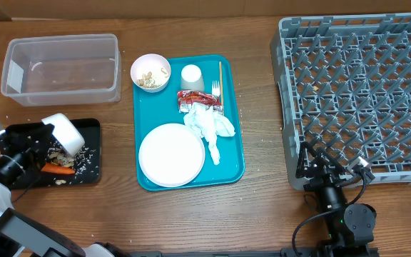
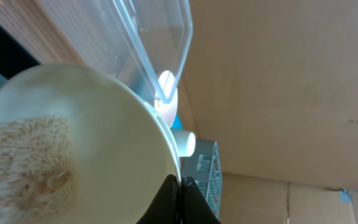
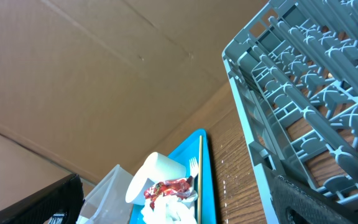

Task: Sort waste into correct bins and load items into the dishwasher rack
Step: 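Lift the rice bowl over the black tray and tip out the rice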

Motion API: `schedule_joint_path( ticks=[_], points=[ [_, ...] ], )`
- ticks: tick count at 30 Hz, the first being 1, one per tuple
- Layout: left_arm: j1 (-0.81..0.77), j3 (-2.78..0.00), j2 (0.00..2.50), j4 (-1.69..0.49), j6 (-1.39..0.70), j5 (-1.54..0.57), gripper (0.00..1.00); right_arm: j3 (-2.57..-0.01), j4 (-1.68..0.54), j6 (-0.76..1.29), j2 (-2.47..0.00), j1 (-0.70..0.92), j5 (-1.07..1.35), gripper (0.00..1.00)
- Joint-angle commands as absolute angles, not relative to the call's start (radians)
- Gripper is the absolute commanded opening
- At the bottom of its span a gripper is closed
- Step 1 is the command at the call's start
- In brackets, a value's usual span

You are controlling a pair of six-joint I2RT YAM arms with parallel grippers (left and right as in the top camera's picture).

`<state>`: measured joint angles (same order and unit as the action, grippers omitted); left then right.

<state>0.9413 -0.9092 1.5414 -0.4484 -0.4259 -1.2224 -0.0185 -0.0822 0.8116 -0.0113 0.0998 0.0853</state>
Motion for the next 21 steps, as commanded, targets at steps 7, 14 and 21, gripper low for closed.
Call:
schedule_joint_path(
  ticks=[7,14,21],
  points=[
    [1.036,-0.907,1.577,-0.419,-0.404,-1.344,0.04,-0.008,-0.077,0.812,-0.005,0.105,0.075,1.00],
    [1.036,-0.907,1.685,-0.371,-0.380,-1.576,0.04,-0.008,-0.077,0.812,-0.005,0.105,0.075,1.00],
    [1.040,-0.907,1.717,-0.416,-0.345,-1.582,0.04,-0.008,-0.077,0.812,-0.005,0.105,0.075,1.00]
  ],
)
